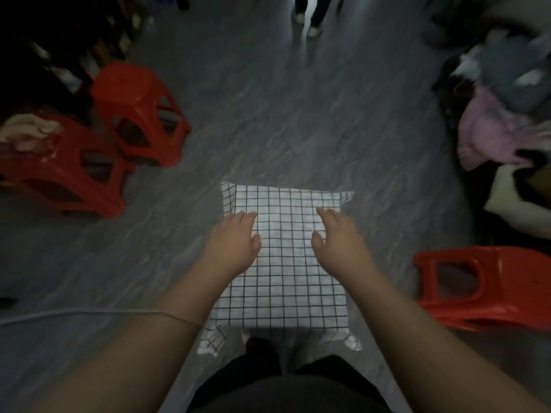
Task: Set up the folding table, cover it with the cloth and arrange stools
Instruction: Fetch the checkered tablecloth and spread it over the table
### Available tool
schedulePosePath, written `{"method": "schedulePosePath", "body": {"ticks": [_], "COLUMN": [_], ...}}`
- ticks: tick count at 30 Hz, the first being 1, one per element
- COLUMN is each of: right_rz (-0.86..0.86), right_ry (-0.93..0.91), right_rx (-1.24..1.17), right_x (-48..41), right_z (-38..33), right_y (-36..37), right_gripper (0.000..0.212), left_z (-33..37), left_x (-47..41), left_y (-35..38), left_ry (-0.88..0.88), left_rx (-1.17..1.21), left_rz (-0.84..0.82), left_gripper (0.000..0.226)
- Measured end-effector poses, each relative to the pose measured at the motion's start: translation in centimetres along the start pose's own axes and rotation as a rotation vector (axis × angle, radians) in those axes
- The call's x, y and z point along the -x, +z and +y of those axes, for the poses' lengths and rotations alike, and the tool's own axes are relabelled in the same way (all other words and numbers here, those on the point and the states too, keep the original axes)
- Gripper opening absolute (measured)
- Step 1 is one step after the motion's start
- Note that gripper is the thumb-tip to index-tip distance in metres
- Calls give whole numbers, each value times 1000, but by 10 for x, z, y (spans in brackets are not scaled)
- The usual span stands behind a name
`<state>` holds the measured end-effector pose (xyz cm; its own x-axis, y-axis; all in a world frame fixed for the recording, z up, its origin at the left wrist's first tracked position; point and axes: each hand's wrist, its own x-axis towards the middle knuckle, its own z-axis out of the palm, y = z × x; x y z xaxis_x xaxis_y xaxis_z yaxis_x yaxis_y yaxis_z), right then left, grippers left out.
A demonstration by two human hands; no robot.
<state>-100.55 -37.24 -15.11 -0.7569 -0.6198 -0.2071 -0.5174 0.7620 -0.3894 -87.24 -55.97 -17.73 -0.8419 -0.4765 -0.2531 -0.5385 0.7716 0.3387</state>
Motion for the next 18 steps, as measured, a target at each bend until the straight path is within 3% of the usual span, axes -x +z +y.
{"method": "schedulePosePath", "body": {"ticks": [7,18], "right_rz": [93,108], "right_ry": [-163,-288], "right_rx": [77,45], "right_x": [76,238], "right_z": [-6,56], "right_y": [-52,-84], "right_gripper": [59,60], "left_z": [32,127], "left_x": [83,246], "left_y": [-32,7], "left_ry": [-21,-136], "left_rx": [-36,-75], "left_rz": [143,244], "left_gripper": [56,62]}}
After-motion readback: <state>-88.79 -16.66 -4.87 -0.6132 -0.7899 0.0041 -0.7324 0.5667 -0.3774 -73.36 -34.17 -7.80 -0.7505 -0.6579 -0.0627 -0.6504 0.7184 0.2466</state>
